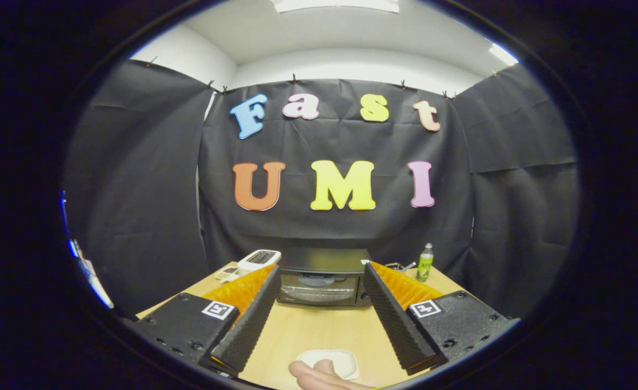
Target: Open the toaster oven, put the food inside, and close the toaster oven door.
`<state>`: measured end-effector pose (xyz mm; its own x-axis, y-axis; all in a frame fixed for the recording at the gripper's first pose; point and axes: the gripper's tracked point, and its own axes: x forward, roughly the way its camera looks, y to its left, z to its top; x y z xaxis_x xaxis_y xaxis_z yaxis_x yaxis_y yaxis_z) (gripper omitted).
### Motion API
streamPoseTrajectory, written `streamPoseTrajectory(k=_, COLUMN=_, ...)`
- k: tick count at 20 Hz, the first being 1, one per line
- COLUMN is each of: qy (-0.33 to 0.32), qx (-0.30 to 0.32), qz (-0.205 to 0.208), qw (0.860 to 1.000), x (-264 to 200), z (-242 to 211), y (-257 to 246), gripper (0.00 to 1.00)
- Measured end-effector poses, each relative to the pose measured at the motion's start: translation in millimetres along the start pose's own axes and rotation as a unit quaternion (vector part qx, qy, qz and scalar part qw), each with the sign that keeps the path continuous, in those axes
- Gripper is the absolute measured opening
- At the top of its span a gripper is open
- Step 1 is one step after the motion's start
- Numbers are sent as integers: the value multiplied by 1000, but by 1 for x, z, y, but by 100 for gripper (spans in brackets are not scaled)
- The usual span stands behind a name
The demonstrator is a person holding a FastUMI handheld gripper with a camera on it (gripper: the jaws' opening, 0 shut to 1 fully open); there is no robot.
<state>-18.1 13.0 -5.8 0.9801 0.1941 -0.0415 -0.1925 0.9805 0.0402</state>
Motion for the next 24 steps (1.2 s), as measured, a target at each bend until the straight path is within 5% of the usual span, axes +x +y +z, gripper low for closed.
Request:
streamPoseTrajectory(k=15, qy=0, qx=-3, qz=-45, qw=999, x=-32, z=-5, y=-46, gripper=100)
streamPoseTrajectory(k=24, qy=14, qx=-15, qz=-27, qw=999, x=-29, z=-18, y=-24, gripper=100)
